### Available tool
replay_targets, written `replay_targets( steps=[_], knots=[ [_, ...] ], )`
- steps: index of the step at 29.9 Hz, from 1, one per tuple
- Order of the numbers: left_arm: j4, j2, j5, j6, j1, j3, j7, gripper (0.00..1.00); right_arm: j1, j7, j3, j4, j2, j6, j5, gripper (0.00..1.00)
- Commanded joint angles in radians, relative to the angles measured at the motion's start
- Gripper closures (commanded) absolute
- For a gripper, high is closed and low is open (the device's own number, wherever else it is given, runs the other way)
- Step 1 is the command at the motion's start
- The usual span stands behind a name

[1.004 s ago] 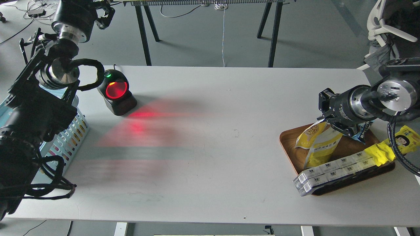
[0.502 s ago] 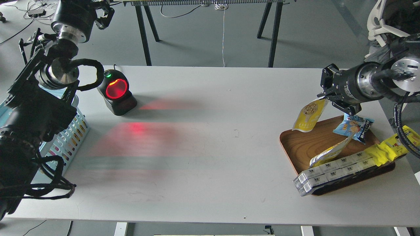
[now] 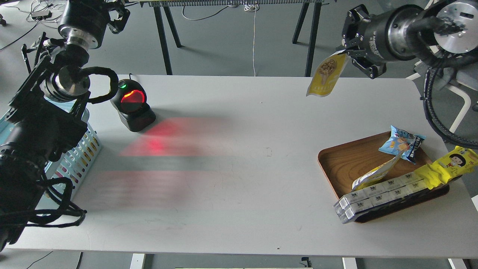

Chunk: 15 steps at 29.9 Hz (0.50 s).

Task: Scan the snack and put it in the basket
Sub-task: 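Carry the packet toward the scanner and set it upright on the table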

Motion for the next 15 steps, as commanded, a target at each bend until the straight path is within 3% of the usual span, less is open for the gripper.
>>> replay_targets(
  steps=[1, 7, 15],
  knots=[
    [0.0, 0.002, 0.0, 0.0, -0.003, 0.0, 0.002, 0.0, -0.082, 0.0, 0.104, -0.038, 0.109, -0.075, -0.001, 1.0],
    [0.0, 0.002, 0.0, -0.002, -0.003, 0.0, 0.0, 0.0, -0.222, 0.0, 0.197, -0.09, 0.275, -0.145, -0.014, 1.0],
    [0.0, 0.006, 0.0, -0.002, -0.001, 0.0, 0.0, 0.0, -0.388, 0.0, 0.271, -0.227, 0.527, -0.145, -0.103, 1.0]
  ],
)
